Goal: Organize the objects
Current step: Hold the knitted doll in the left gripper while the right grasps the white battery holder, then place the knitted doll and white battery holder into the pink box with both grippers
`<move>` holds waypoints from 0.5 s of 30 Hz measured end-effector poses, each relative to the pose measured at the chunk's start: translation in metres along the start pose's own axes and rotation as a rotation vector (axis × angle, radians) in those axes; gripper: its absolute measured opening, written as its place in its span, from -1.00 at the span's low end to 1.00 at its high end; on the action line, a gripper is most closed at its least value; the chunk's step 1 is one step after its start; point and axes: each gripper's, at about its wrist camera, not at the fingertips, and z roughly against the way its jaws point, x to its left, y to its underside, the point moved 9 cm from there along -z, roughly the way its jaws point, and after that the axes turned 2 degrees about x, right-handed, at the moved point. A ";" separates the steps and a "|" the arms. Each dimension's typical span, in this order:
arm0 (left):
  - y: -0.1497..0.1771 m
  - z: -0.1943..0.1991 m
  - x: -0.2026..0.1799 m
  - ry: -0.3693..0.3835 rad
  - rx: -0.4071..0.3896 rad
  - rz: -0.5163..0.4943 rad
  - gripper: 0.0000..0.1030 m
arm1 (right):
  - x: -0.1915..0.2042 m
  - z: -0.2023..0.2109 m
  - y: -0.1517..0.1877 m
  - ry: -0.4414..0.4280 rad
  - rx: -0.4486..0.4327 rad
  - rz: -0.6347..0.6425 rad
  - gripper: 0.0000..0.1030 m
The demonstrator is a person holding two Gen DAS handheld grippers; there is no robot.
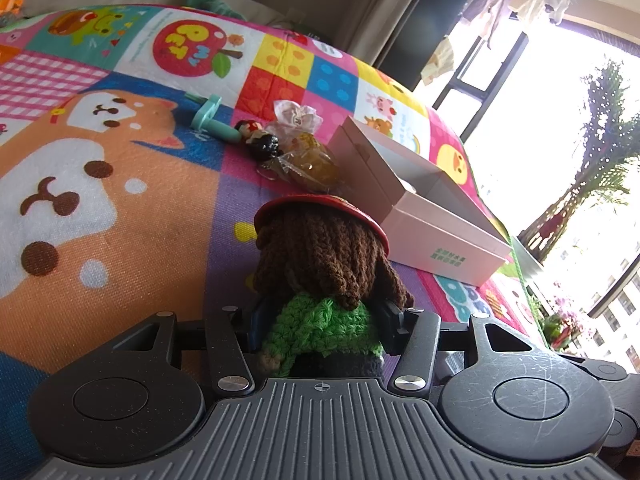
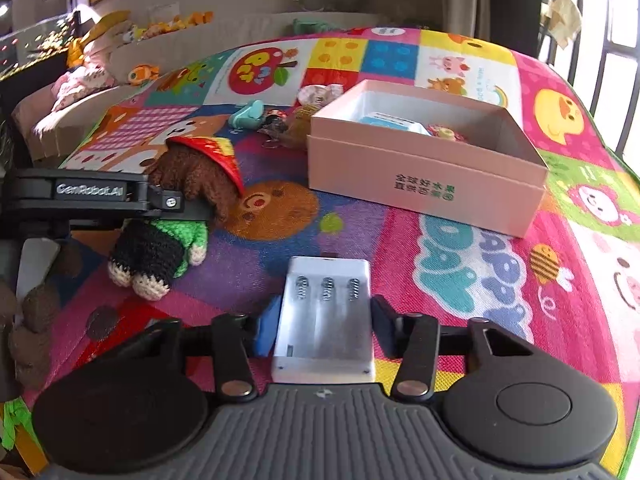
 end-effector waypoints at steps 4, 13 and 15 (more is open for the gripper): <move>0.000 0.000 0.000 0.001 0.000 0.002 0.10 | 0.001 0.007 0.000 -0.005 -0.006 0.003 -0.07; -0.001 0.001 -0.001 -0.015 -0.002 -0.003 0.09 | -0.034 0.057 -0.011 -0.005 -0.107 -0.088 -0.08; -0.002 0.002 -0.001 -0.029 -0.006 -0.002 0.08 | -0.045 0.069 -0.012 0.002 -0.129 -0.110 -0.08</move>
